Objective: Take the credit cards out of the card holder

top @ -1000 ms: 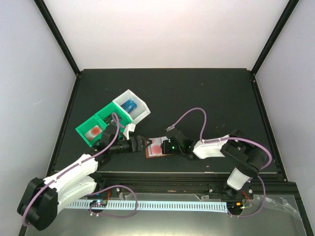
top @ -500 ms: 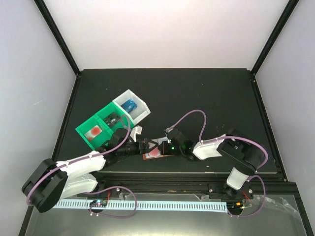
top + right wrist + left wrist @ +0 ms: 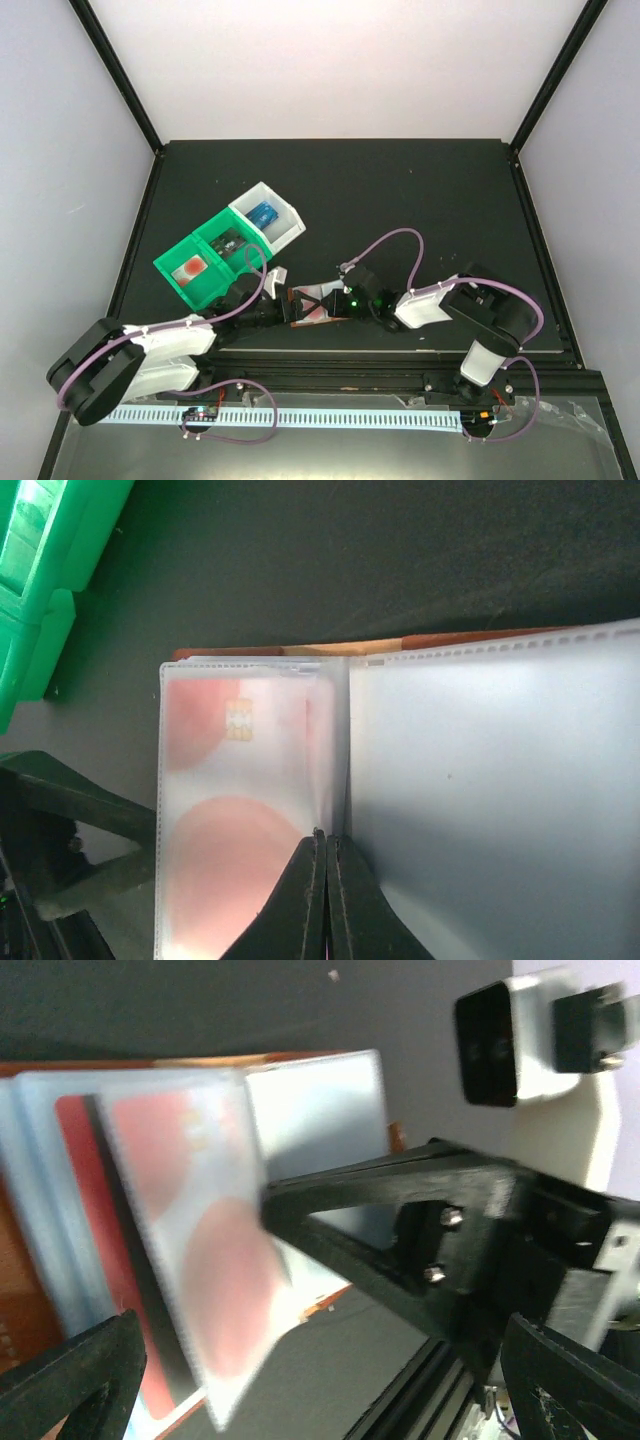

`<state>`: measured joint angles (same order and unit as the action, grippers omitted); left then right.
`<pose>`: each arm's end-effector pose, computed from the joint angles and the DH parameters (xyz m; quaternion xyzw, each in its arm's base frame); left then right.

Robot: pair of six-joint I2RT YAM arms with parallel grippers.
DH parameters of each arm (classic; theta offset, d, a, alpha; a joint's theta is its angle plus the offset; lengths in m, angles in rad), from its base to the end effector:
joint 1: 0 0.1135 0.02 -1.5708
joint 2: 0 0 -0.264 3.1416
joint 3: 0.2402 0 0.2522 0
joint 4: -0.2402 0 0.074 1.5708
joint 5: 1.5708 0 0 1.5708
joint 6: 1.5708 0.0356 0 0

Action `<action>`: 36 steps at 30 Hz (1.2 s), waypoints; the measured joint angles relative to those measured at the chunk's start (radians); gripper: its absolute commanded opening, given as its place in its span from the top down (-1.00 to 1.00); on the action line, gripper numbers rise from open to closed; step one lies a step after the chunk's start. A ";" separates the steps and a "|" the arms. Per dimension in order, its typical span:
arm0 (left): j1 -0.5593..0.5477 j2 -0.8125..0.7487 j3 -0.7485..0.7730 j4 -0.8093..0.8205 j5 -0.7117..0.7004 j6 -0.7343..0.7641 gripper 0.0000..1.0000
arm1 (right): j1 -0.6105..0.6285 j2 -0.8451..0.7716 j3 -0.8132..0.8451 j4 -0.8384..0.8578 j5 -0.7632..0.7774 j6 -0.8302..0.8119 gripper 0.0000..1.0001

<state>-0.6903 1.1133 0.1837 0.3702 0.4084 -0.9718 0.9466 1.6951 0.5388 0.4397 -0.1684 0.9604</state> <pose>0.1363 -0.1309 0.1333 -0.0229 0.8620 -0.4700 0.1887 0.1638 0.2376 0.1038 -0.0286 0.9072 0.3809 0.1765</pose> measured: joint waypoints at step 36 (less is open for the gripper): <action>-0.029 0.056 0.072 -0.006 0.035 0.058 -0.69 | 0.000 -0.066 -0.034 -0.045 -0.039 0.033 0.70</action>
<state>-0.7197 1.1698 0.2554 0.3641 0.4431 -0.9138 0.9466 1.6287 0.5045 0.3943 -0.2073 0.9932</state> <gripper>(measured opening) 0.805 0.164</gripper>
